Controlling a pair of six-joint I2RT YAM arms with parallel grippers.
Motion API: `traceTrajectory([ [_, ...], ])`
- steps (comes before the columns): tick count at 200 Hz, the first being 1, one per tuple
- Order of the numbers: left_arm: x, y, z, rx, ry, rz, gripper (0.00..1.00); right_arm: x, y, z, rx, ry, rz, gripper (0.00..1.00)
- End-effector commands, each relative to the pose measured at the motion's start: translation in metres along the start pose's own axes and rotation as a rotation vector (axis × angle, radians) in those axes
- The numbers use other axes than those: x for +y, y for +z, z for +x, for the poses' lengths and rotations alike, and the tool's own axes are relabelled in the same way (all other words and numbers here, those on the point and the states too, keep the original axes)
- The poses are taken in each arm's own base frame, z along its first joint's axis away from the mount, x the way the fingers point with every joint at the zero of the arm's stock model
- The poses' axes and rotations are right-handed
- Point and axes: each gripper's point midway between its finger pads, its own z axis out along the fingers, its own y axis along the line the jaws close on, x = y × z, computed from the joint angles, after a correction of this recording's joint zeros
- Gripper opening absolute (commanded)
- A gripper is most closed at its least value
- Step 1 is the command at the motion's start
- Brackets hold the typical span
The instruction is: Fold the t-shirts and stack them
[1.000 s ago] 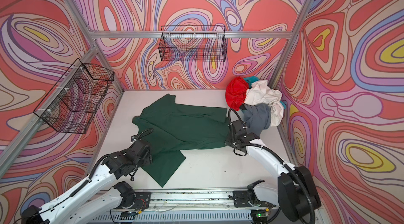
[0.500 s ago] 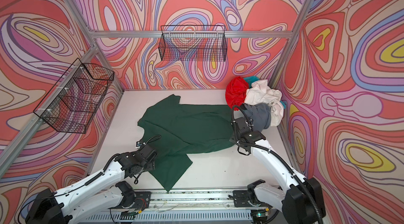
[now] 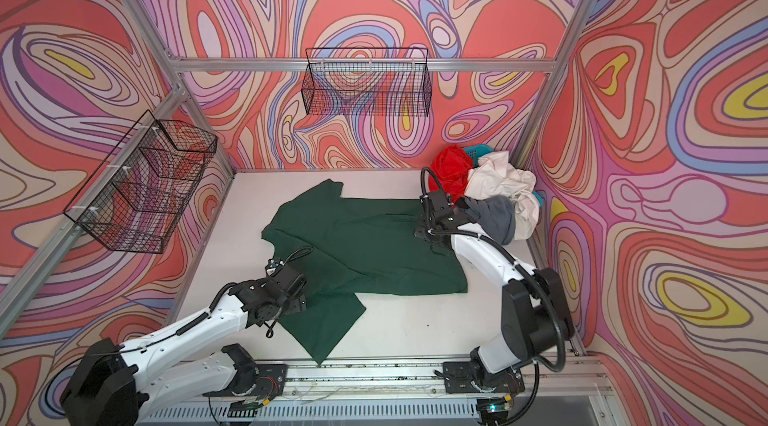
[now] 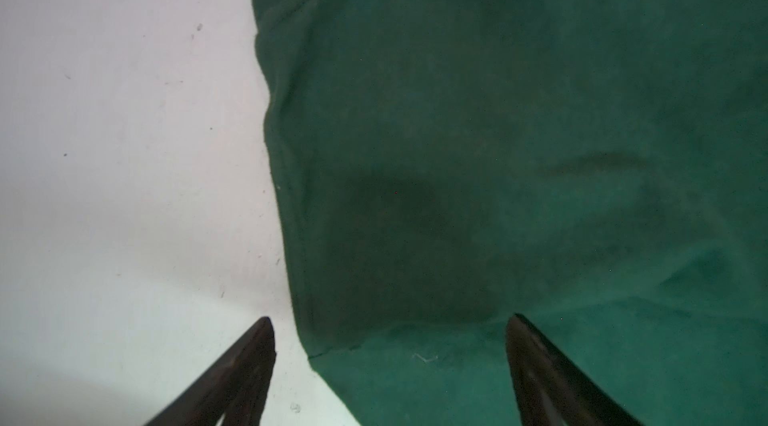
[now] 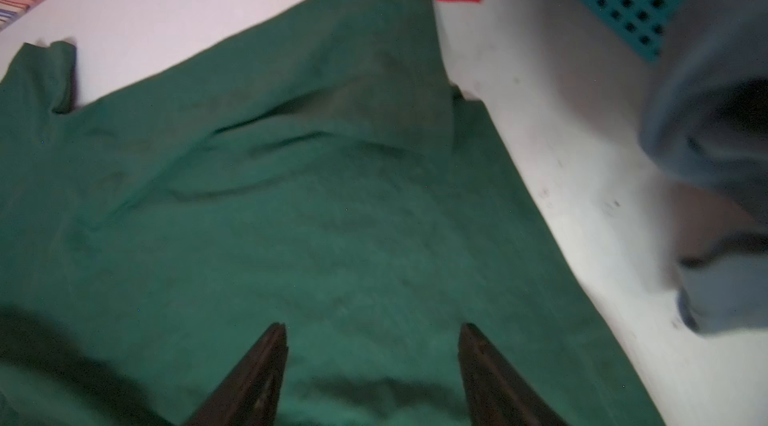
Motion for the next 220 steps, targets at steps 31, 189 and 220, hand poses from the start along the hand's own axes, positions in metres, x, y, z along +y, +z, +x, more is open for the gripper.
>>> traceTrajectory([
  [31, -0.006, 0.011, 0.004, 0.029, 0.029, -0.014, 0.87, 0.050, 0.037, -0.056, -0.052, -0.059, -0.074, 0.69],
  [189, 0.040, 0.006, 0.021, 0.090, -0.043, -0.258, 0.00, 0.026, 0.067, -0.075, -0.028, -0.037, -0.069, 0.69],
  [220, 0.071, -0.018, 0.011, -0.024, -0.160, -0.262, 0.00, 0.030, 0.080, -0.070, -0.011, -0.048, -0.064, 0.69],
])
